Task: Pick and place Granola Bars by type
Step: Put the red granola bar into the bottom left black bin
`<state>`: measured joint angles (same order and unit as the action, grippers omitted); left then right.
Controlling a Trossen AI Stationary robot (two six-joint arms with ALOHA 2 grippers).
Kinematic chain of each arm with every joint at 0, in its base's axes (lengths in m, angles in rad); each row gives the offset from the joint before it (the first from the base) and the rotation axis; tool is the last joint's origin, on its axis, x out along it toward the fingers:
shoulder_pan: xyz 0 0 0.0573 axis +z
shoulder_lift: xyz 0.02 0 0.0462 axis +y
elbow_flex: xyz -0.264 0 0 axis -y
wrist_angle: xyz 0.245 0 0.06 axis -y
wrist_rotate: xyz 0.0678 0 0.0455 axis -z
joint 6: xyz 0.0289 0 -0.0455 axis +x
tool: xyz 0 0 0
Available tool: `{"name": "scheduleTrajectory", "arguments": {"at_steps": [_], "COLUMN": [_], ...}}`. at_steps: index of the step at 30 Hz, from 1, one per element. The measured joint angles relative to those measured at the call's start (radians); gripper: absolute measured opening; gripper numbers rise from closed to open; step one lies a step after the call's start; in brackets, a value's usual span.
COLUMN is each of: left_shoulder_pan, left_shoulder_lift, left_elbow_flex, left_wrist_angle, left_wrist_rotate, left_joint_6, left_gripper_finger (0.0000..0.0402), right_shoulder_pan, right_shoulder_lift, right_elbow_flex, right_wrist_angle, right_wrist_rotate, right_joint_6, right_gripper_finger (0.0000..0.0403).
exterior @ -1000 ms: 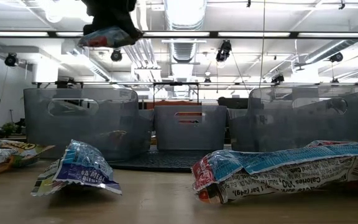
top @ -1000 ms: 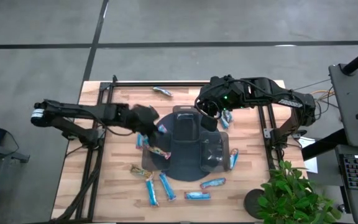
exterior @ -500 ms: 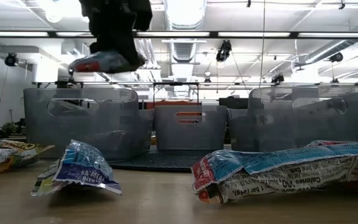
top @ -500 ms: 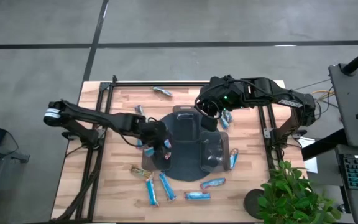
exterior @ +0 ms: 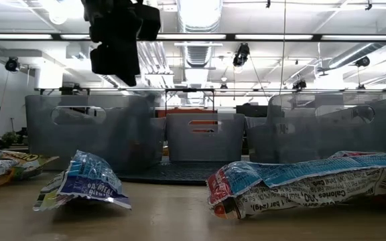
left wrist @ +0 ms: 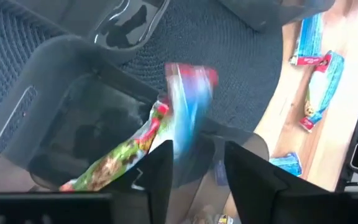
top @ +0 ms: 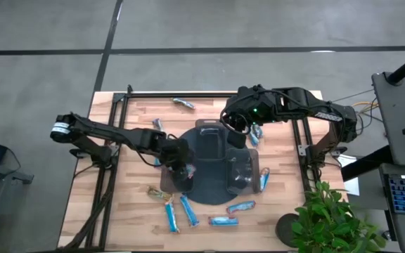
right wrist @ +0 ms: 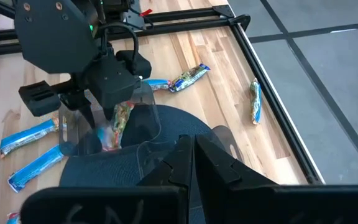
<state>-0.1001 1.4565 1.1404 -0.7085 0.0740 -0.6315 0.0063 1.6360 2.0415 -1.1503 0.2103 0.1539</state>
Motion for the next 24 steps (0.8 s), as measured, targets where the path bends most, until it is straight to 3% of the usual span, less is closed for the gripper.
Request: {"name": "scheduleTrajectory", "arguments": {"at_steps": [3, 7, 15, 24], "left_shoulder_pan": [0.0, 0.0, 0.0, 0.0], "left_shoulder_lift": [-0.001, -0.001, -0.003, -0.021], "left_elbow_flex": [0.0, 0.0, 0.029, 0.15], "left_wrist_angle": [-0.013, -0.01, -0.011, -0.01], "left_wrist_rotate": [0.017, 0.021, 0.021, -0.002], "left_joint_6": [0.011, 0.026, 0.051, 0.161], "left_gripper_finger": [0.0147, 0.014, 0.0076, 0.0004], "right_shoulder_pan": [0.0, 0.0, 0.0, 0.002], "right_shoulder_lift": [0.0, 0.0, -0.012, -0.077], "right_elbow_flex": [0.0, 0.0, 0.0, 0.0], "right_wrist_angle": [-0.003, -0.02, -0.069, -0.081], "right_wrist_rotate": [0.0, 0.0, -0.001, -0.009], "right_joint_6": [0.0, 0.002, 0.023, 0.019], "right_gripper_finger": [0.0009, 0.0009, 0.0009, 0.0009]}}
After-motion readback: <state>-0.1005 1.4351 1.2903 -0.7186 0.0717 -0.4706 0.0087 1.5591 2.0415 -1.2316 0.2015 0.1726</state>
